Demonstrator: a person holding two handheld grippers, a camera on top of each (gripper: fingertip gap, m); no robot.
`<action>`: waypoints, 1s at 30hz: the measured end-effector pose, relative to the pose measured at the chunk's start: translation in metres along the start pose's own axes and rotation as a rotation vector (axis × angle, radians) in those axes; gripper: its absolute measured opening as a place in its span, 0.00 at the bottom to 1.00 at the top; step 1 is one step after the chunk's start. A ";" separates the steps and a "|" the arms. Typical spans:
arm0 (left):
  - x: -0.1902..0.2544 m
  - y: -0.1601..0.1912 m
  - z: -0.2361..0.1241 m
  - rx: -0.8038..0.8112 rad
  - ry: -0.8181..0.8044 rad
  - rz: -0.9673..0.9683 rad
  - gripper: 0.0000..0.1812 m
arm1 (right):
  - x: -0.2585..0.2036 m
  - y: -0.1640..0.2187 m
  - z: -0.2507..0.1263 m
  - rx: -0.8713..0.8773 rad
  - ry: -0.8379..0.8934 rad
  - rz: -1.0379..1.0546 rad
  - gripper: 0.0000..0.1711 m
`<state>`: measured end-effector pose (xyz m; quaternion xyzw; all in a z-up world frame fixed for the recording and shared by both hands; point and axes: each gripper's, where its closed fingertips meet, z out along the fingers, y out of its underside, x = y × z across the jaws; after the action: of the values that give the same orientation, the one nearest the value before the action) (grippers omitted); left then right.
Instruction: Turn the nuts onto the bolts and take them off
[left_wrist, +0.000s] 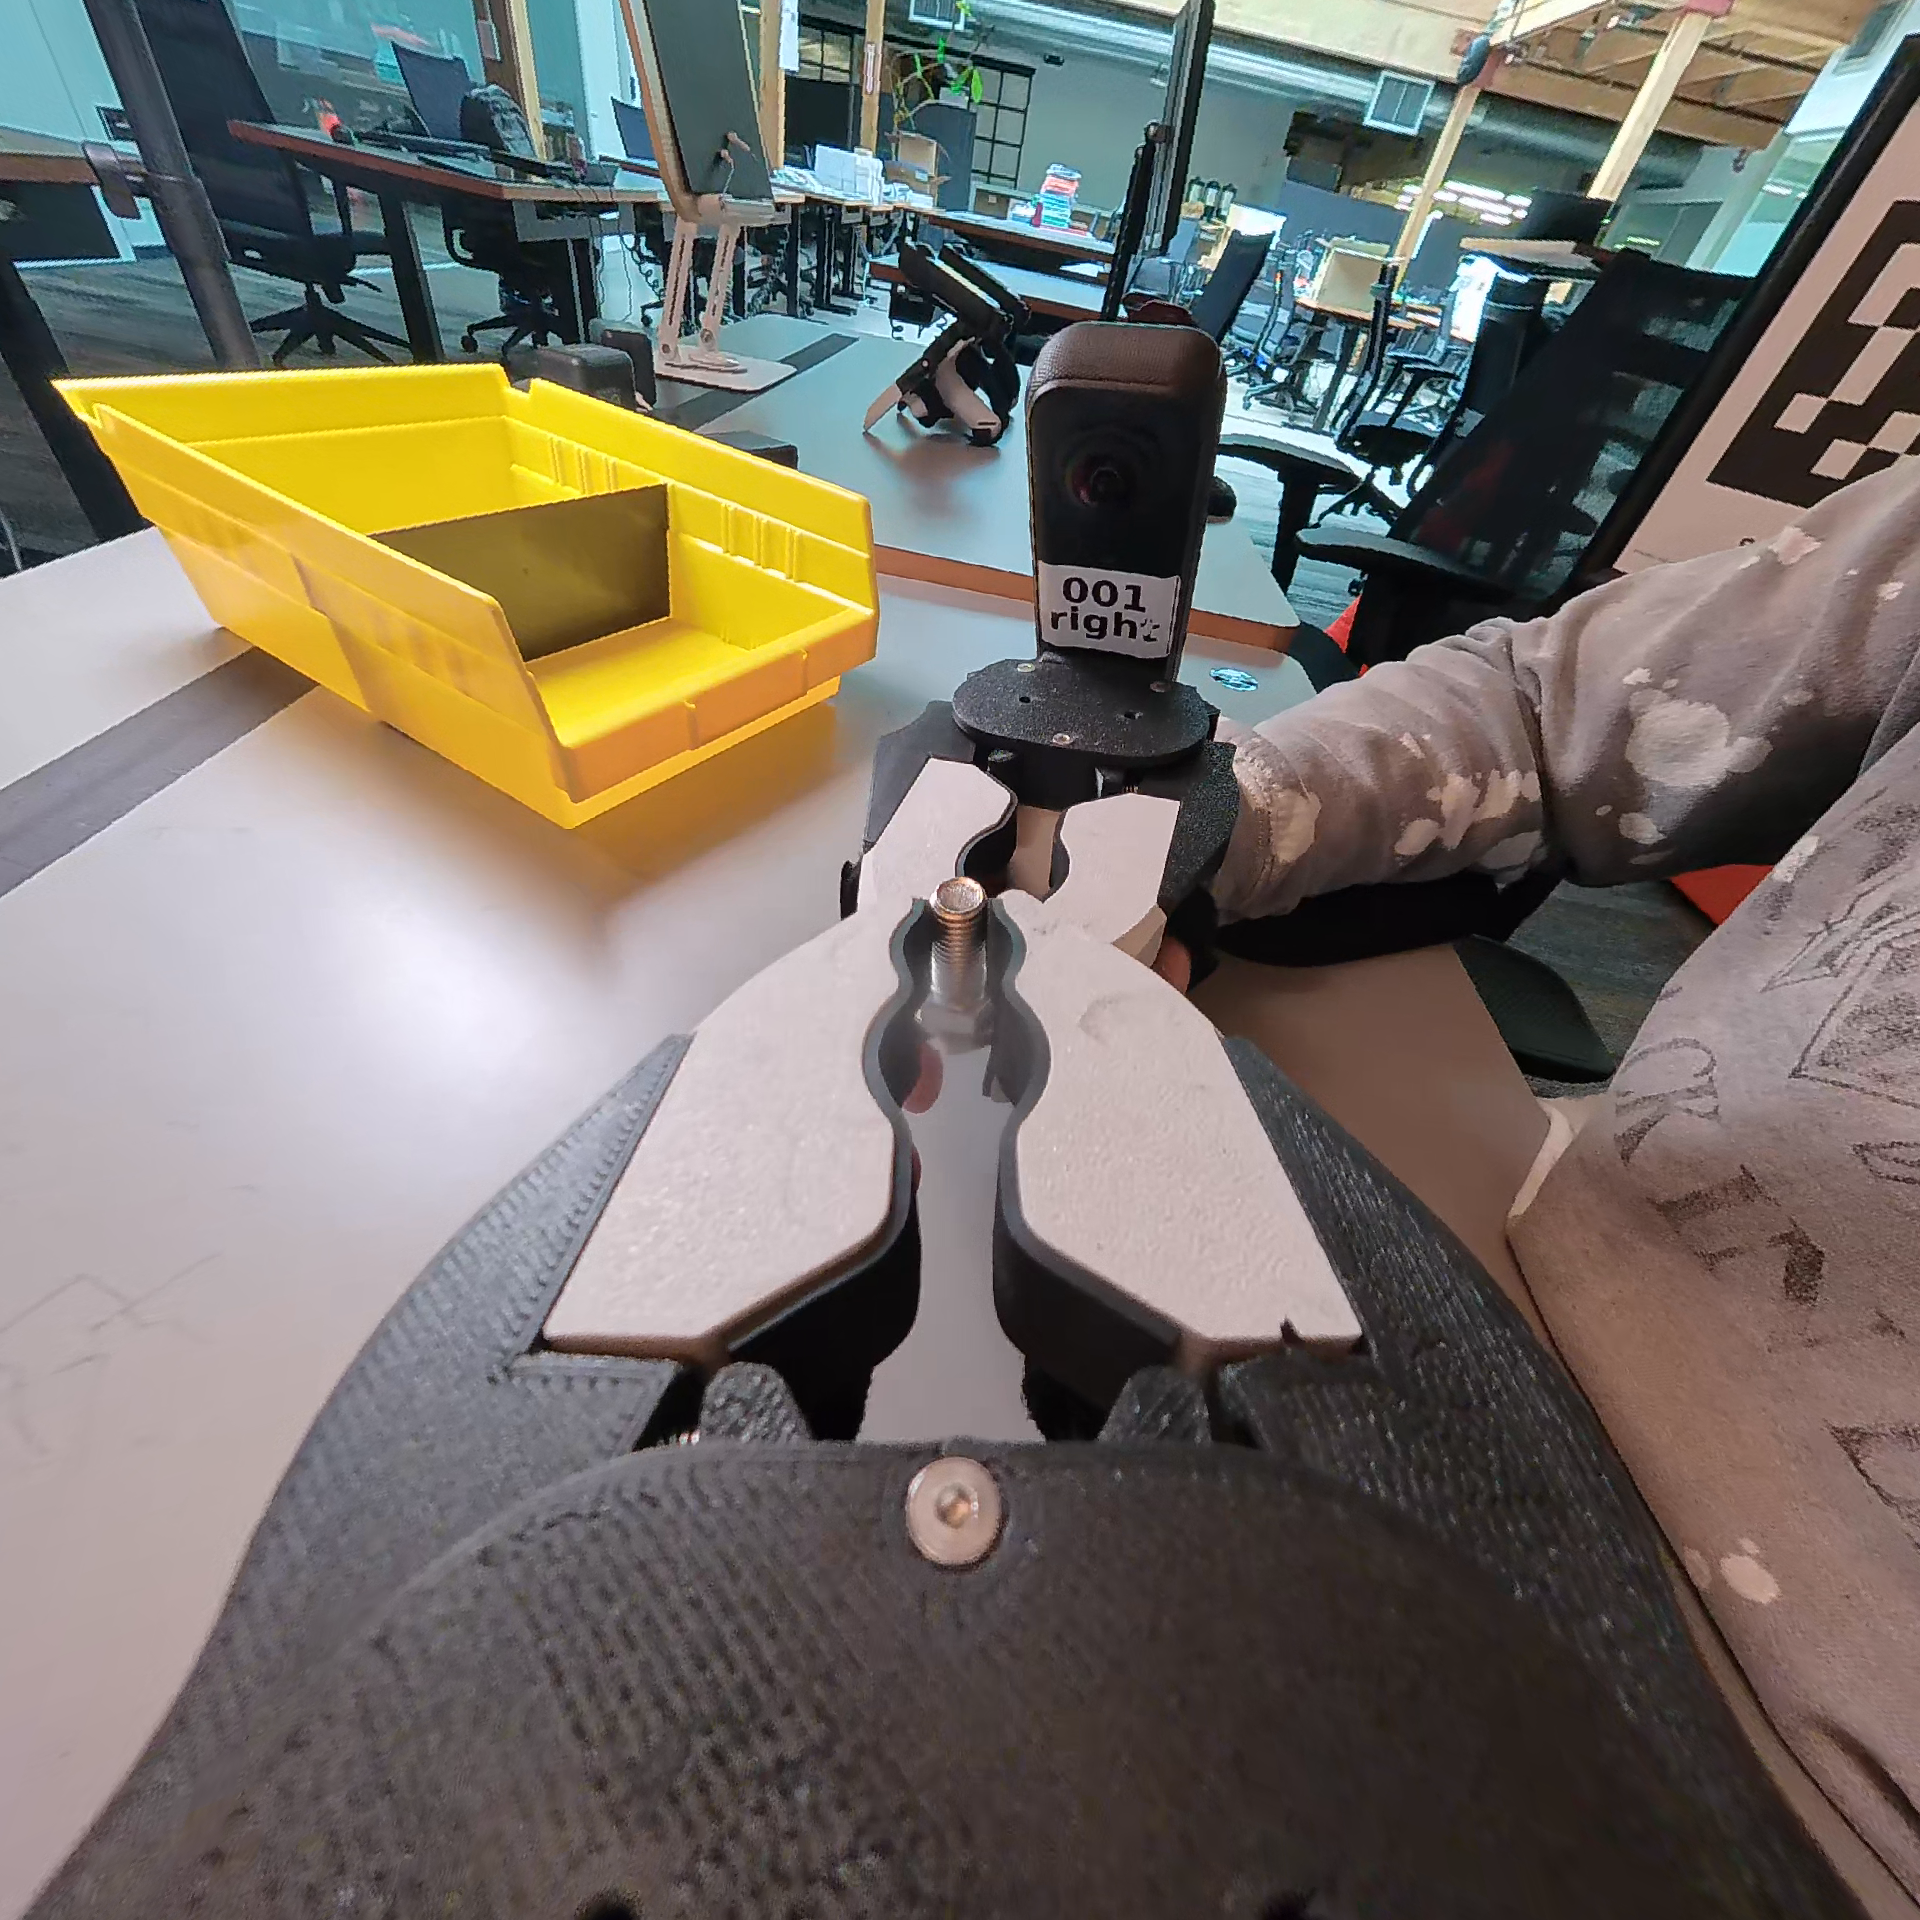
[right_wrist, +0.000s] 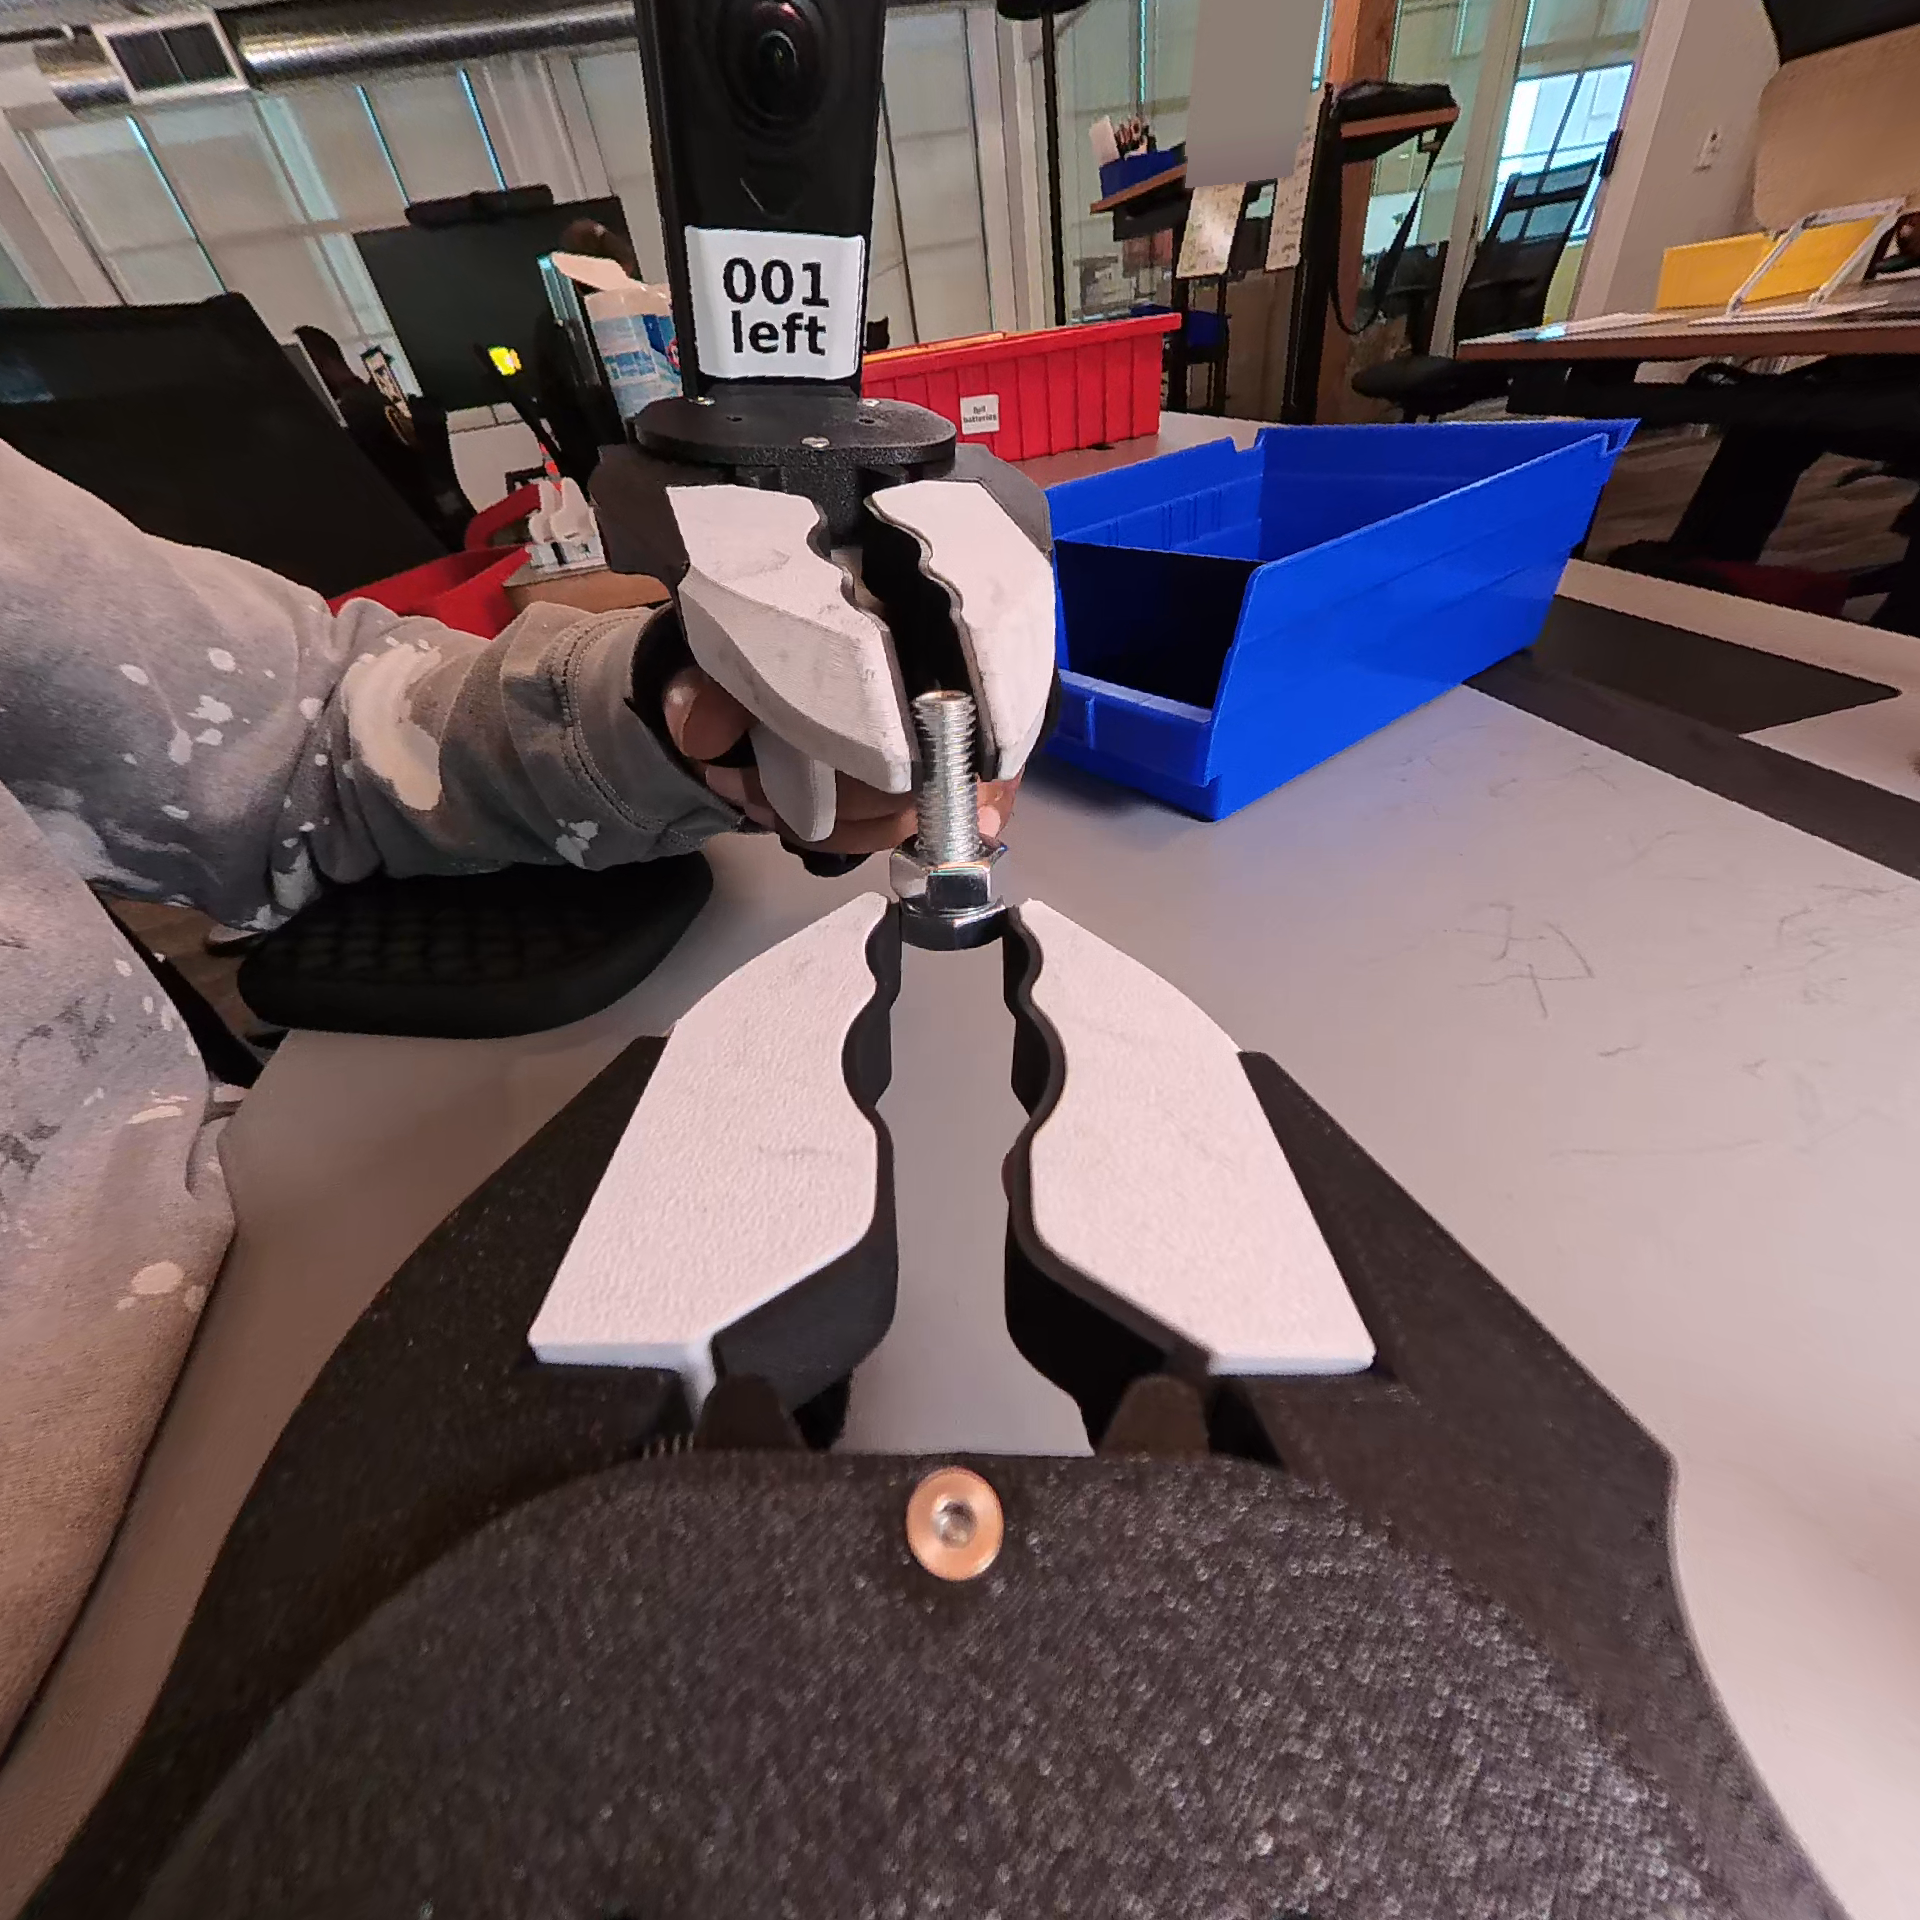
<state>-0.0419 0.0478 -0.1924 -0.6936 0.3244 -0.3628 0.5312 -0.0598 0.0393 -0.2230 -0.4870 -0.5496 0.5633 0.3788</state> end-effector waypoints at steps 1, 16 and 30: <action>0.000 -0.001 0.000 0.005 0.000 0.001 0.05 | 0.000 -0.001 0.000 0.006 0.001 0.000 0.11; 0.005 -0.019 -0.003 0.099 -0.044 0.039 0.05 | -0.004 -0.020 -0.004 0.124 -0.007 -0.002 0.11; -0.094 -0.105 -0.140 0.029 -0.486 0.093 0.18 | -0.003 -0.026 -0.014 0.136 -0.024 0.025 0.11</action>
<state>-0.2028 0.0798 -0.0810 -0.7370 0.2134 -0.1649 0.6198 -0.0484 0.0430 -0.1956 -0.4600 -0.5085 0.6098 0.3974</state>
